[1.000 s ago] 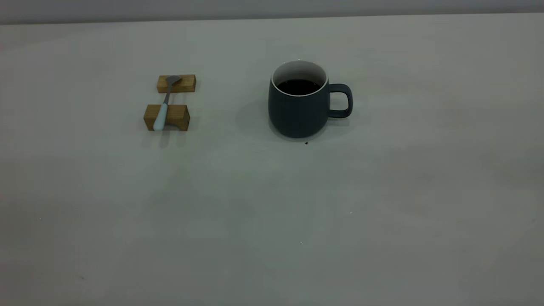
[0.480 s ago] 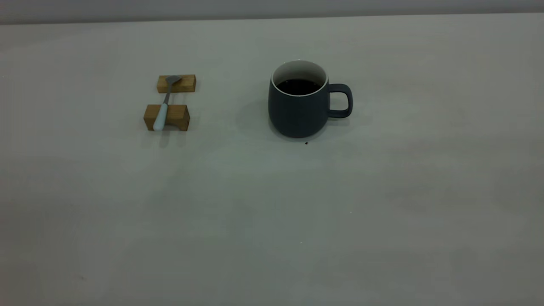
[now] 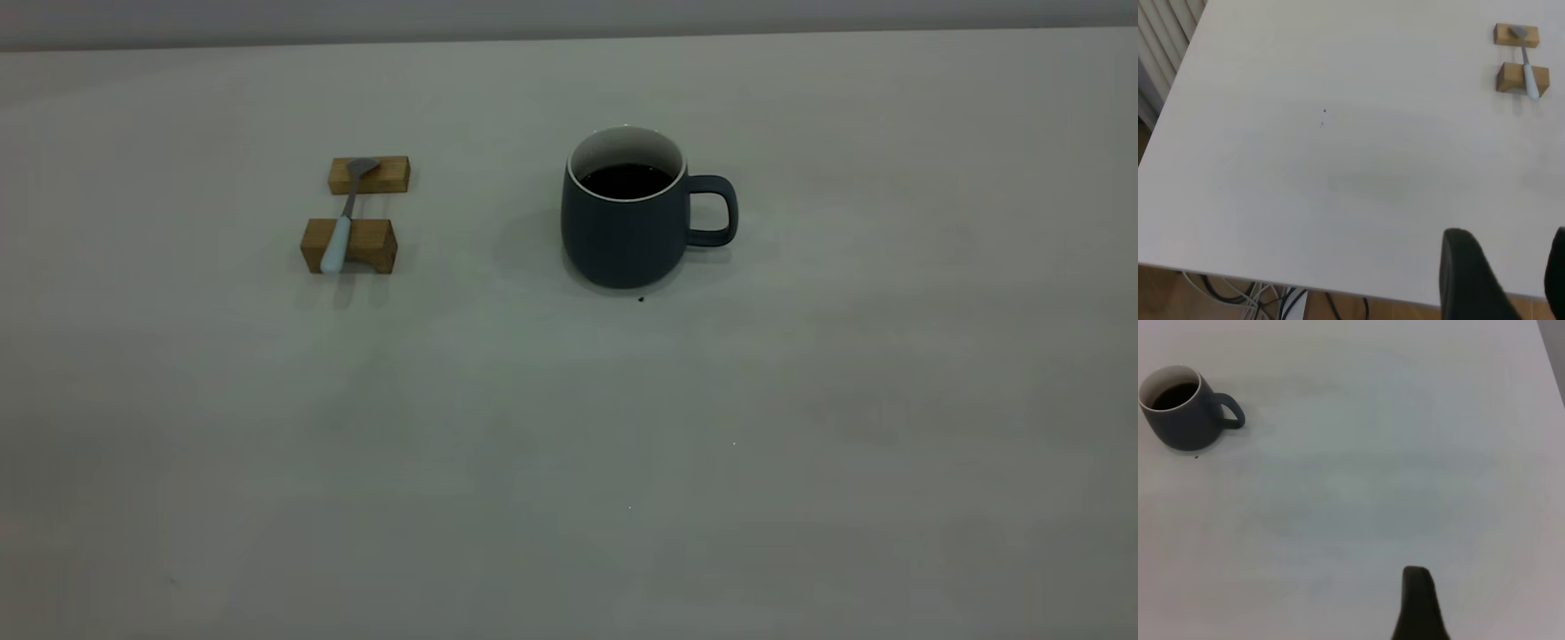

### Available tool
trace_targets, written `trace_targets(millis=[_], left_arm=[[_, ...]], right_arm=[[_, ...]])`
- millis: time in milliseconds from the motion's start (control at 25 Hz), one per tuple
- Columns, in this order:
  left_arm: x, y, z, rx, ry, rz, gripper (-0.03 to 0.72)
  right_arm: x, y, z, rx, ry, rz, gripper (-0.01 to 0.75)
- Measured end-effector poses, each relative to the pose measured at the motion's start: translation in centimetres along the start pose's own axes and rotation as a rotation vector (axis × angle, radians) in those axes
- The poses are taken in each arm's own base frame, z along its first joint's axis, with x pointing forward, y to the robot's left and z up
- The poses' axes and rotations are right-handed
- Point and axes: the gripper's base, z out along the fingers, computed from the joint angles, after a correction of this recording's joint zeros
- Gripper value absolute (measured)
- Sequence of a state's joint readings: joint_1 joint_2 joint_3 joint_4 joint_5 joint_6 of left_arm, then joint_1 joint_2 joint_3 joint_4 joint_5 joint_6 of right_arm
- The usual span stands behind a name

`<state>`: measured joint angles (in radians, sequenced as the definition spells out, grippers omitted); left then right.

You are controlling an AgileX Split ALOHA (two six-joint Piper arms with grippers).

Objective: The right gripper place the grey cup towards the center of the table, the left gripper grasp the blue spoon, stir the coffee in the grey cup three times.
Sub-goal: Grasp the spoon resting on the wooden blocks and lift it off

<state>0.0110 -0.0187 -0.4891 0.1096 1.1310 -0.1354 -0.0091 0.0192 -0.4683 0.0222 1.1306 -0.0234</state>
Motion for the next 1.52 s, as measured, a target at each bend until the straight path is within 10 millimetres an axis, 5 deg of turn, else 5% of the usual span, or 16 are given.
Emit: trace_targets(millis=[1000, 1160, 1360, 1520], left_arm=[[-0.4, 0.0, -0.1, 0.000, -0.005, -0.010, 0.386], [-4.3, -0.6, 0.8, 0.005, 0.013, 0.005, 0.476], [-10.6, -1.8, 5.7, -0.006, 0.199, 0.038, 0.614], [-14.3, -3.1, 10.6, 0.022, 0.290, 0.029, 0.654]], right_arm=[[0.0, 0.0, 0.0, 0.000, -0.001, 0.000, 0.588], [0.0, 0.0, 0.0, 0.000, -0.001, 0.000, 0.588], [0.0, 0.0, 0.0, 0.000, -0.001, 0.000, 0.588], [0.0, 0.0, 0.0, 0.000, -0.001, 0.000, 0.588]])
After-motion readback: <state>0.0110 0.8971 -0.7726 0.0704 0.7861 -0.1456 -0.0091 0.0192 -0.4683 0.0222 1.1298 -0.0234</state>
